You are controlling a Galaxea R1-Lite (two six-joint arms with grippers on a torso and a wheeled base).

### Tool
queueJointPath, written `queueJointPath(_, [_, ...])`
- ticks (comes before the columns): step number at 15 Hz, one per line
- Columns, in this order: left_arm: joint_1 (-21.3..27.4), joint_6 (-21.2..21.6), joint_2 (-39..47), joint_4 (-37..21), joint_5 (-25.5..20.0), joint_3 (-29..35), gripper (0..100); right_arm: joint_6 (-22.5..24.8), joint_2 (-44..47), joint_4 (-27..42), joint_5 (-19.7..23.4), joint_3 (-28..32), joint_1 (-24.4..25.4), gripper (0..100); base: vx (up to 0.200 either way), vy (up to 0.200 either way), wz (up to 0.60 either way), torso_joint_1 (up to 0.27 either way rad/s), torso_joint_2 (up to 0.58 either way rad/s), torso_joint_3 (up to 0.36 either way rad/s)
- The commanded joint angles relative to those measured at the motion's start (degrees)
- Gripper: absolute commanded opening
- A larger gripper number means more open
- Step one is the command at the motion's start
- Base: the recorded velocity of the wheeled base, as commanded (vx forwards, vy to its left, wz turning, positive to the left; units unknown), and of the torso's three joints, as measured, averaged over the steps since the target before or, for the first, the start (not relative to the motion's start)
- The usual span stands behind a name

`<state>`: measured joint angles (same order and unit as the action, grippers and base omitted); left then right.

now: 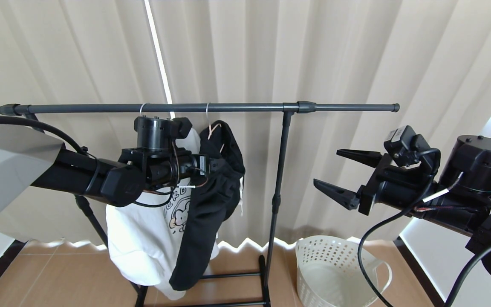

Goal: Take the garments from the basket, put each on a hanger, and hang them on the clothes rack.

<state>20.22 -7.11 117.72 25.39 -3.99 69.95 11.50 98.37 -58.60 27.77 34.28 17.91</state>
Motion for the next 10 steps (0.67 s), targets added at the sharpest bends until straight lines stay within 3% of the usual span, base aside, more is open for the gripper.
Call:
queueJointPath(1, [0.0,0.0,-0.7,0.2,0.0,-0.6,100,0.0,0.1,0.0,0.0,0.0,0.0,100,0.0,0.0,0.0,0.0,0.0,0.0])
queueJointPath(7, [0.0,0.2,-6.5,0.4,1.5,-6.3,100,0.0,-0.7,-0.1,0.0,-0.4,0.0,100,0.0,0.0,0.0,0.0,0.0,0.0])
queueJointPath(10, [0.3,0.3,-17.1,2.2,5.0,-16.3,100,-0.2,-5.6,1.3,-1.3,-0.9,-0.9,100,0.0,0.0,0.0,0.0,0.0,0.0])
